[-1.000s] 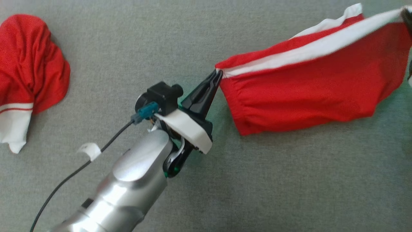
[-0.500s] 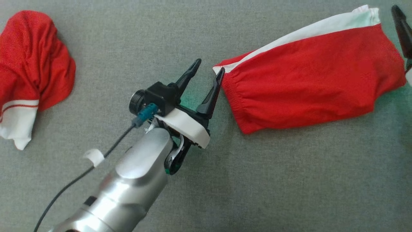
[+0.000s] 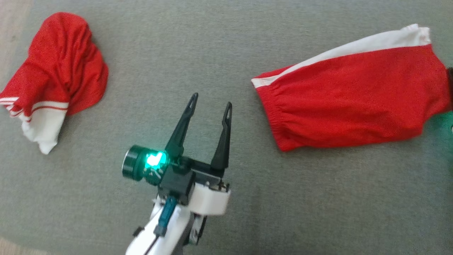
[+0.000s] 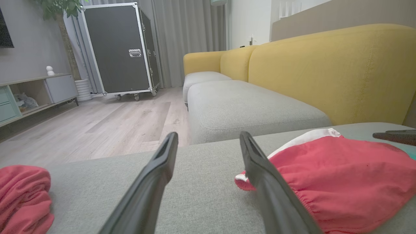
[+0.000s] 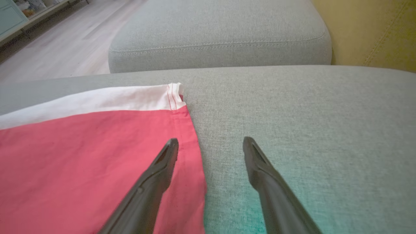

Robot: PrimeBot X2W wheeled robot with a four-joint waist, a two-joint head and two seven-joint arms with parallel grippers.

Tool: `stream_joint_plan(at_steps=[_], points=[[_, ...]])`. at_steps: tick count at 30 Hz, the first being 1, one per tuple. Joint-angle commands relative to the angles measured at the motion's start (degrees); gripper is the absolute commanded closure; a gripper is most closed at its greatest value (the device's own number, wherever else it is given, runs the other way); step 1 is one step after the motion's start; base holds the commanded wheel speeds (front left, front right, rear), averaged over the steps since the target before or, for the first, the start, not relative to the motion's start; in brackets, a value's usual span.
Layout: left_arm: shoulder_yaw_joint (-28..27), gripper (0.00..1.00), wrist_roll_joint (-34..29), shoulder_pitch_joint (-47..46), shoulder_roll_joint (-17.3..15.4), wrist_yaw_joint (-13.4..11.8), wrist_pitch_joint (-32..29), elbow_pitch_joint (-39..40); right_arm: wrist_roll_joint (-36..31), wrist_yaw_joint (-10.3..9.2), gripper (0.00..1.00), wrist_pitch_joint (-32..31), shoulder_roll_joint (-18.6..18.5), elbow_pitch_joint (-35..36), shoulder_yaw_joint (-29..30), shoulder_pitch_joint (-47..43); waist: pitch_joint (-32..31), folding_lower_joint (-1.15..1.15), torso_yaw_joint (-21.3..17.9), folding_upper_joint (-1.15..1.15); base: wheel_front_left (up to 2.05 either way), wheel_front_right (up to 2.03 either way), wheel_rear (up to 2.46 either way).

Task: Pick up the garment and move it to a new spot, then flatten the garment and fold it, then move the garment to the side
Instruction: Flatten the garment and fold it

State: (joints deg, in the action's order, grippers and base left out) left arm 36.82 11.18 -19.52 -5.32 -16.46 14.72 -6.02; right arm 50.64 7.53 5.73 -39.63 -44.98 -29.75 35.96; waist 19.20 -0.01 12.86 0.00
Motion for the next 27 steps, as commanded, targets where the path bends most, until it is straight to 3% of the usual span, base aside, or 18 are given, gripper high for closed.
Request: stream_joint_plan(at_steps=[1, 10, 11, 12, 13, 14, 19, 27], points=[[-2.14, 0.0, -0.58, -0.76, -0.53, -0.31, 0.27, 2.42, -0.46, -0.04, 0.0, 0.57, -1.16, 0.32, 0.02, 0.31, 0.07, 0.01, 1.19, 0.0, 0.0, 0.0, 0.0], [-2.02, 0.0, -3.94, 4.14, 1.04, 0.48, 0.28, 6.26, 0.31, -0.04, 0.0, -4.5, 0.68, -7.75, -1.17, 1.8, 0.65, 0.01, 6.25, 0.0, 0.0, 0.0, 0.0], [-2.31, 0.0, -4.07, 4.26, 1.13, 0.56, 0.28, 6.24, 0.9, -0.04, 0.14, -5.67, 0.98, -7.64, -1.71, 1.56, 0.59, 0.01, 6.38, 0.0, 0.0, 0.0, 0.0], [-2.59, 0.0, -4.2, 4.35, 1.21, 0.66, 0.28, 6.23, 1.48, -0.04, 0.43, -6.57, 1.19, -7.51, -2.13, 1.31, 0.53, 0.01, 6.47, 0.0, 0.0, 0.0, 0.0], [-2.85, 0.0, -4.31, 4.44, 1.27, 0.77, 0.28, 6.21, 2.04, -0.04, 0.82, -7.21, 1.33, -7.31, -2.46, 1.08, 0.44, 0.01, 6.48, 0.0, 0.0, 0.0, 0.0], [-3.15, 0.0, -4.42, 4.59, 1.33, 0.84, 0.28, 6.15, 2.56, -0.04, 1.0, -7.68, 1.48, -6.99, -2.84, 0.78, 0.24, 0.01, 6.35, 0.0, 0.0, 0.0, 0.0], [-4.42, 0.0, -4.81, 5.66, 1.47, 1.58, 0.28, 5.42, 4.46, -0.04, 1.0, -6.48, 1.89, -5.91, -3.46, 0.34, -1.15, 0.01, 3.99, 0.0, 0.0, 0.0, 0.0], [-6.21, 0.0, -5.4, 7.41, 1.31, 3.16, 0.28, 4.19, 6.2, -0.04, 1.0, -3.18, 0.96, -6.08, -3.63, -1.15, -4.89, 0.01, -4.03, 0.0, 0.0, 0.0, 0.0]])
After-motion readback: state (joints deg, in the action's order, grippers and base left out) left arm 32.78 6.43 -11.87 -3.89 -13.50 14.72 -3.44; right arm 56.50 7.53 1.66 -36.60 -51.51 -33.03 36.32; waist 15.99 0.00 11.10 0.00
